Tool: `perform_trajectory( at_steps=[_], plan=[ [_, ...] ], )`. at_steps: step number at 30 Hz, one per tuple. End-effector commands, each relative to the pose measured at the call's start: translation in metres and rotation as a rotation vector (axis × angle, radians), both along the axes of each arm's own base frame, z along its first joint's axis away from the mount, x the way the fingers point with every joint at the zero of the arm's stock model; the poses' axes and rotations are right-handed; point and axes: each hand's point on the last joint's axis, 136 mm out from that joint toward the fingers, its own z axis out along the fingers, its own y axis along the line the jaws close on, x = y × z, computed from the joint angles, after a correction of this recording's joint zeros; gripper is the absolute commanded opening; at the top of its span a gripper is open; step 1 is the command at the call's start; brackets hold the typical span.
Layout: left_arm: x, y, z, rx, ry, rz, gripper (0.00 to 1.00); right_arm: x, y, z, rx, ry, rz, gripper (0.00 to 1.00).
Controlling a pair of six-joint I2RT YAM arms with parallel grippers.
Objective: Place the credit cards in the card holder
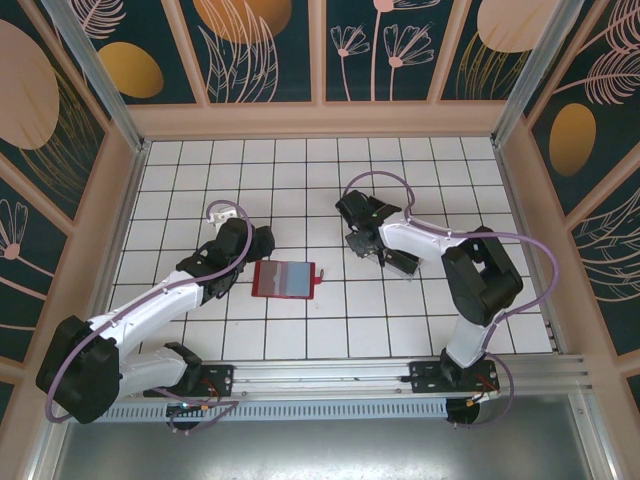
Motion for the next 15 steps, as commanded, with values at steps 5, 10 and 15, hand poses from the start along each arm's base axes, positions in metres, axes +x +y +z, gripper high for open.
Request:
perform_trajectory(
  at_steps=[5, 10, 15],
  plan=[
    [-0.0004, 0.001, 0.0003, 0.001, -0.007, 0.005, 0.99, 0.0042, 0.0017, 0.0061, -0.027, 0.009, 0.028, 0.24],
    [-0.0006, 0.0005, 0.0003, -0.005, -0.006, 0.005, 0.98, 0.0043, 0.0027, 0.0102, -0.025, 0.011, 0.034, 0.24],
    [-0.0008, 0.0001, 0.0001, -0.007, -0.005, 0.005, 0.98, 0.0024, 0.0025, 0.0112, -0.022, 0.013, 0.036, 0.22]
  ],
)
